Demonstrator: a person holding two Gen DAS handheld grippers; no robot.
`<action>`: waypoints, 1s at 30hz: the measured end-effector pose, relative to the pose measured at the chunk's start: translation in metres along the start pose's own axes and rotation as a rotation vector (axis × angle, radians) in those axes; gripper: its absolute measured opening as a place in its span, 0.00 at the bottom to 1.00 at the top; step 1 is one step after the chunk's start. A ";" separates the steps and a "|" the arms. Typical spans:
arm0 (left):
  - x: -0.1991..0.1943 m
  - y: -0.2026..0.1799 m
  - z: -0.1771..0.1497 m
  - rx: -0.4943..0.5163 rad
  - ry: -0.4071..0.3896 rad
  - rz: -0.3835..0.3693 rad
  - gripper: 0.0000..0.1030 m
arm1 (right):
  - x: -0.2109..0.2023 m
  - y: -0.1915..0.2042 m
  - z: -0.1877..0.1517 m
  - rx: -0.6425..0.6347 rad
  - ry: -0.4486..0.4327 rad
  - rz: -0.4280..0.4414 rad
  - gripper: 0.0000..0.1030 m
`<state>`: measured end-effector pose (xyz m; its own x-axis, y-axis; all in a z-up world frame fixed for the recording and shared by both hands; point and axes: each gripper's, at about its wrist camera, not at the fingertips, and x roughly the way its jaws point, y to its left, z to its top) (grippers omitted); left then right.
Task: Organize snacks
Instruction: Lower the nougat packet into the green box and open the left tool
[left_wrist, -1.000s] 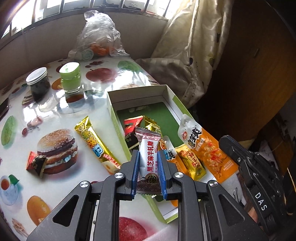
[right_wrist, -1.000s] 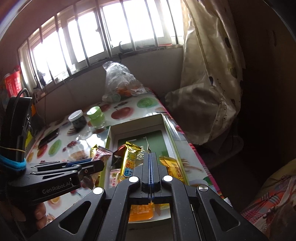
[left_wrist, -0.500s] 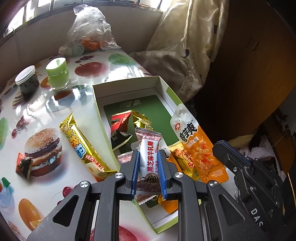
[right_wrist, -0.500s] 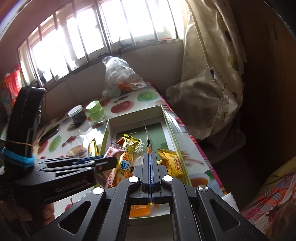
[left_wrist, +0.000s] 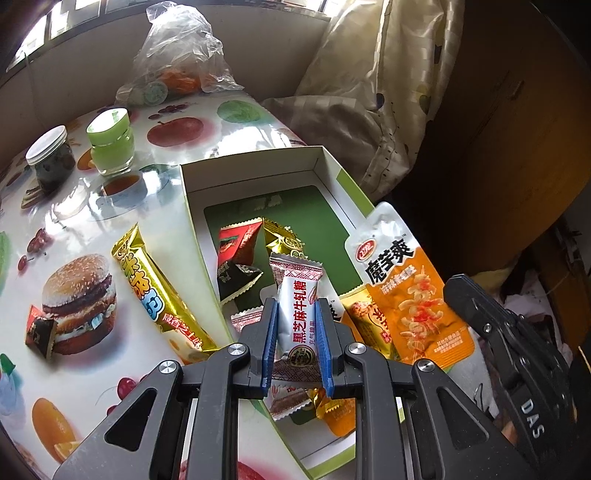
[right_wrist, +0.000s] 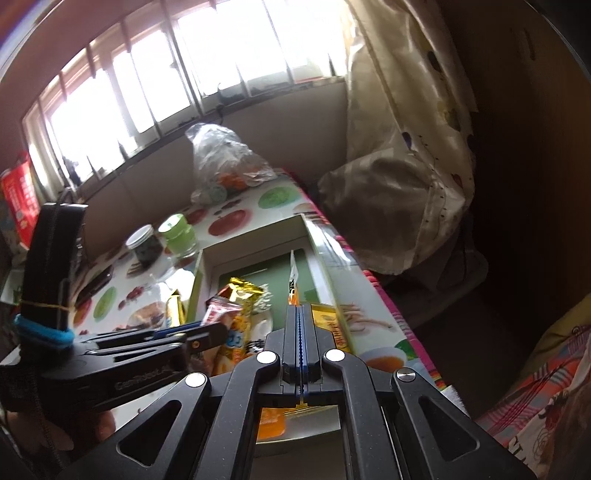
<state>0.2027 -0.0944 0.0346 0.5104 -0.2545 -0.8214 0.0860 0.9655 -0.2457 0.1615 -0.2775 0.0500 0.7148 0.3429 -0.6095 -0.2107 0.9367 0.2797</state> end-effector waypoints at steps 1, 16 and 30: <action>0.001 0.000 0.000 -0.001 0.000 0.000 0.20 | 0.001 -0.002 0.000 0.006 0.003 -0.004 0.01; 0.006 0.001 0.002 -0.009 0.015 0.005 0.28 | 0.017 -0.019 -0.008 0.071 0.050 -0.007 0.02; -0.001 0.001 0.000 -0.005 -0.003 0.010 0.43 | 0.015 -0.015 -0.009 0.053 0.056 -0.029 0.11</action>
<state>0.2023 -0.0931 0.0354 0.5134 -0.2443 -0.8226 0.0766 0.9678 -0.2397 0.1697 -0.2857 0.0300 0.6812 0.3204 -0.6583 -0.1540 0.9417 0.2990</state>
